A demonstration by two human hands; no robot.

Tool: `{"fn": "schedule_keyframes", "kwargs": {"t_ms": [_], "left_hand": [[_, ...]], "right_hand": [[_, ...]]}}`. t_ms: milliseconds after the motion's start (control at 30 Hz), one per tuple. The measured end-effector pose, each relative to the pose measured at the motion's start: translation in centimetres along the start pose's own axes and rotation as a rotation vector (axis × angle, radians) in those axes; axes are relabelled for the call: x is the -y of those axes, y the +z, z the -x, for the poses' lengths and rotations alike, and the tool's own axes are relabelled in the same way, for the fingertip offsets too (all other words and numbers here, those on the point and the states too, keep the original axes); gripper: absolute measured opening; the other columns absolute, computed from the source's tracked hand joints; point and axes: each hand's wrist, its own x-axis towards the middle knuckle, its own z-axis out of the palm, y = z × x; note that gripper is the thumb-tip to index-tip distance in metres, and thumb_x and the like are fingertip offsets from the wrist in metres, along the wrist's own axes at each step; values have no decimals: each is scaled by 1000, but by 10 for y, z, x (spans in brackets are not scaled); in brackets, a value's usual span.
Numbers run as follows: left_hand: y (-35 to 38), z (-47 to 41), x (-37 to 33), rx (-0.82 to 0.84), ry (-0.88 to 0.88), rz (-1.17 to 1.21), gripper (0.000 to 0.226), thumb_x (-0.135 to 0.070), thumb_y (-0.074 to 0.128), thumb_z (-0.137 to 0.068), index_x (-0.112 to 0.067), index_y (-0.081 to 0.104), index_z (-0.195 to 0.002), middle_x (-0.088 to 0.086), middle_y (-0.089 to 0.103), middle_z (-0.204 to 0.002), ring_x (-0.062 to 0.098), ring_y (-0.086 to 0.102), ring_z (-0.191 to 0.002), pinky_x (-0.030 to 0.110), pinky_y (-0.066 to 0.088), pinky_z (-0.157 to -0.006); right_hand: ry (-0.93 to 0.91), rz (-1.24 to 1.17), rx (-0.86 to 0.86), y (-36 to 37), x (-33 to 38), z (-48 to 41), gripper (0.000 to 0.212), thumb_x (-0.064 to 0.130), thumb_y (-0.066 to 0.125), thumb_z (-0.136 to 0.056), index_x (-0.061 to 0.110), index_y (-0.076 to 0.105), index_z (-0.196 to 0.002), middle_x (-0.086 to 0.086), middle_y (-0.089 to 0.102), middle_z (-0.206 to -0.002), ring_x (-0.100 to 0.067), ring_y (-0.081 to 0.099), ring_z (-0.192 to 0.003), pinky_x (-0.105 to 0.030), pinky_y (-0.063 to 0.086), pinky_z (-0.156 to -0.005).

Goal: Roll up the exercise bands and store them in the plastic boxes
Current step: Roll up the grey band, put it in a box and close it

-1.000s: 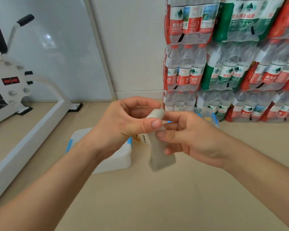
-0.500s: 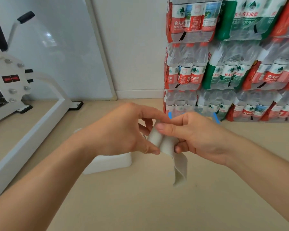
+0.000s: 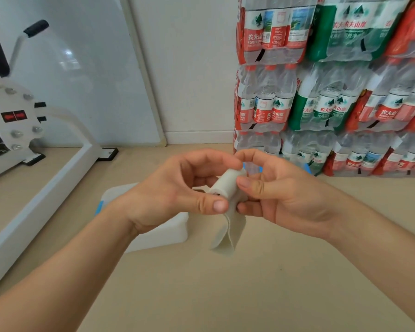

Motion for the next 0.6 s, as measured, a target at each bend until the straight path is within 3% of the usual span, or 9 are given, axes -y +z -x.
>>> {"fn": "schedule_keyframes", "kwargs": {"t_ms": [100,233,333,433,533,600], "left_hand": [[1,1,-4,-32,-20,-46,54,-15,89,-49,-25,72,-99,11,69,-100,34,57,-93,35,52,-80],[7,4,-14,11,-40,-207,57,4,83,-55,-20,69,-105,3,74,-98,50,54,-77,50,48,-75],[9,4,-21,21,-81,-346,77,9,84,-56,-28,60,-119,12,71,-92,31,49,-67,49,49,-72],[9,4,-19,-13,-87,-371,94,13,81,-59,-32,45,-134,9,69,-104,22,53,-74,43,54,-76],[5,2,-12,-96,-89,-212,85,2,80,-66,-35,45,-133,5,67,-112,16,57,-81,25,53,-71],[5,2,-9,-221,-140,-166,57,-17,78,-73,-27,55,-124,6,70,-100,15,62,-78,25,55,-72]], "right_hand": [[55,19,17,0,0,1,42,10,63,-78,11,54,-119,-13,66,-92,-20,66,-74,-27,56,-61],[104,153,-44,5,1,2,48,30,71,-78,7,54,-116,-10,67,-85,-18,65,-66,-27,55,-56],[114,211,-102,5,-3,0,52,29,70,-73,7,53,-117,-4,69,-81,-16,65,-64,-23,54,-51],[76,179,-126,3,-3,0,39,22,70,-73,8,59,-108,-5,71,-81,-14,66,-65,-21,54,-52],[-13,59,-206,0,-3,-2,41,16,68,-68,3,63,-107,-9,71,-87,-12,68,-68,-21,57,-58],[-69,1,-265,-2,-3,-4,41,13,68,-66,0,64,-105,-10,71,-86,-12,69,-72,-21,58,-62]]}}
